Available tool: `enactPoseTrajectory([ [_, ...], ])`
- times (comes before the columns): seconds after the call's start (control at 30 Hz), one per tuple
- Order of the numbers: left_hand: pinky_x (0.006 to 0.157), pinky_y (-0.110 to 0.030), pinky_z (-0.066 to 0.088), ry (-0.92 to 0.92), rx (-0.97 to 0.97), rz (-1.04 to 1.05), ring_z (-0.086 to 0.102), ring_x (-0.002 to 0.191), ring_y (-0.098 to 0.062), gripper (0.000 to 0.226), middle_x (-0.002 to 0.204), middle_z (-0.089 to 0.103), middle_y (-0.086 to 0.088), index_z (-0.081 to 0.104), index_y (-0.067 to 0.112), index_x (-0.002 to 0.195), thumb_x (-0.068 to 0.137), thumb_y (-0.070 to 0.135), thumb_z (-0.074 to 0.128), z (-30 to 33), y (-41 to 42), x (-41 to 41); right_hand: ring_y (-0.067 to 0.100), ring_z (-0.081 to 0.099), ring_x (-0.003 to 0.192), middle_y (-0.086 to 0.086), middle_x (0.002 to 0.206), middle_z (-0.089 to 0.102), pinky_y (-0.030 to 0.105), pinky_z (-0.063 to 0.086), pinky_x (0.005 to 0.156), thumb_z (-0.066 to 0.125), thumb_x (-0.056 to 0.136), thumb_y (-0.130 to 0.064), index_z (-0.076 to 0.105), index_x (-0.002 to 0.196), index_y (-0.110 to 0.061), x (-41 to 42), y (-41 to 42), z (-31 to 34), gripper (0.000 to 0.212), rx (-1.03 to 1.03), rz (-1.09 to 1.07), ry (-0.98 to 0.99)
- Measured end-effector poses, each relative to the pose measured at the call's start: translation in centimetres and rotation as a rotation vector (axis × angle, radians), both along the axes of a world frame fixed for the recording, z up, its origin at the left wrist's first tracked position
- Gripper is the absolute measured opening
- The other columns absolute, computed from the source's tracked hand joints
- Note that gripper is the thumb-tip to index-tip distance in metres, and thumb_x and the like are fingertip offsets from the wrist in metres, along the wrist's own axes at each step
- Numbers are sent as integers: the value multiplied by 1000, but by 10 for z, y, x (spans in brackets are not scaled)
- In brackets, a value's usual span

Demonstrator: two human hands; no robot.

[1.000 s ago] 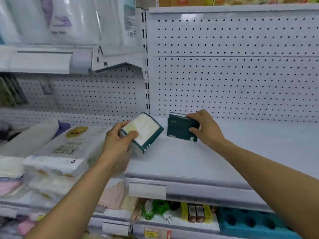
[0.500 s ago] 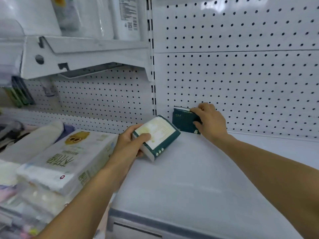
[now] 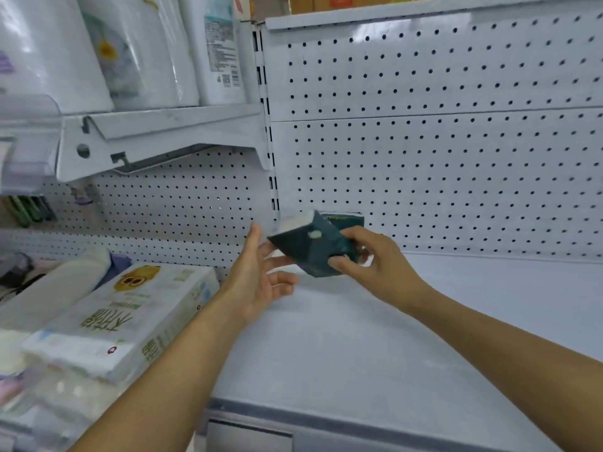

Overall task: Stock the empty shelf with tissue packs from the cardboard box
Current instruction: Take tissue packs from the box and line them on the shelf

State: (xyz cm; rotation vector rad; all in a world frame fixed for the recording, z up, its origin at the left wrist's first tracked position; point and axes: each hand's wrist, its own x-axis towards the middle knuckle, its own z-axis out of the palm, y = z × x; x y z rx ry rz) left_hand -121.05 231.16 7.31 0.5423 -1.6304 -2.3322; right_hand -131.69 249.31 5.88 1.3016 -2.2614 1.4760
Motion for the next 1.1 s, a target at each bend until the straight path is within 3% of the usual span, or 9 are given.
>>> enactPoseTrajectory([
  [0.1, 56, -30, 40, 0, -153, -93, 55, 58, -16, 66, 97, 73, -3, 70, 20, 111, 91, 71, 35, 5, 4, 1, 7, 66, 77, -4, 90, 74, 26, 51, 67, 68, 89, -19, 65, 105, -11, 9, 13, 13, 18, -184, 34, -481],
  [0.3, 79, -30, 47, 72, -466, -218, 64, 99, -11, 41, 108, 73, 7, 63, 25, 121, 83, 37, 72, 7, 30, 0, 23, 69, 95, 11, 109, 71, 31, 55, 74, 69, 88, -20, 62, 115, -5, 17, 30, 16, 31, -291, 86, -722],
  [0.4, 80, -31, 53, 118, -517, -168, 67, 99, -13, 29, 106, 74, 5, 63, 24, 116, 89, 17, 70, 11, 38, -7, 20, 65, 105, 1, 119, 67, 34, 54, 84, 72, 86, -26, 50, 128, -16, 17, 40, 14, 48, -236, -5, -620],
  [0.5, 67, -17, 50, 139, -847, -135, 60, 77, -1, 29, 90, 69, 10, 66, 30, 107, 87, 9, 68, 13, 39, -18, 0, 46, 119, -18, 134, 43, 23, 44, 90, 75, 82, -34, 27, 142, -41, 9, 61, 19, 77, -141, -156, -306],
  [0.6, 65, -12, 43, 180, -1073, -237, 53, 72, -4, 31, 86, 62, 9, 68, 27, 107, 83, 7, 69, 5, 53, -32, 5, 50, 112, -16, 125, 54, 12, 43, 78, 76, 82, -23, 48, 129, -39, -4, 76, 13, 56, 46, -160, -100],
  [0.7, 79, -19, 50, 190, -1131, -294, 57, 88, -6, 38, 101, 59, 10, 64, 30, 119, 84, 22, 75, -8, 64, -53, 11, 58, 97, -9, 102, 66, 11, 46, 60, 78, 79, -13, 63, 101, -28, -25, 87, -5, 30, 23, -209, -145],
  [0.83, 97, -24, 40, 185, -1168, -25, 45, 118, -6, 53, 124, 52, 13, 52, 33, 134, 85, 37, 73, -16, 39, -81, 15, 59, 89, -2, 103, 64, 18, 46, 61, 78, 80, -17, 52, 104, -29, -62, 105, -13, 37, -55, -373, -285],
  [0.97, 102, -33, 36, 65, -1543, 168, 31, 127, -15, 66, 137, 42, 5, 42, 28, 143, 85, 31, 73, -29, 12, -120, 23, 57, 92, 1, 107, 62, 24, 48, 68, 76, 82, -17, 47, 108, -28, -103, 99, -23, 41, -43, -455, -193],
  [1.1, 103, -42, 37, 64, -1887, 194, 39, 128, -23, 76, 137, 46, -3, 47, 23, 139, 72, 29, 82, -44, 5, -145, 17, 54, 100, -8, 113, 54, 36, 53, 80, 73, 84, -16, 56, 113, -28, -124, 87, -28, 35, 16, -464, -25],
])
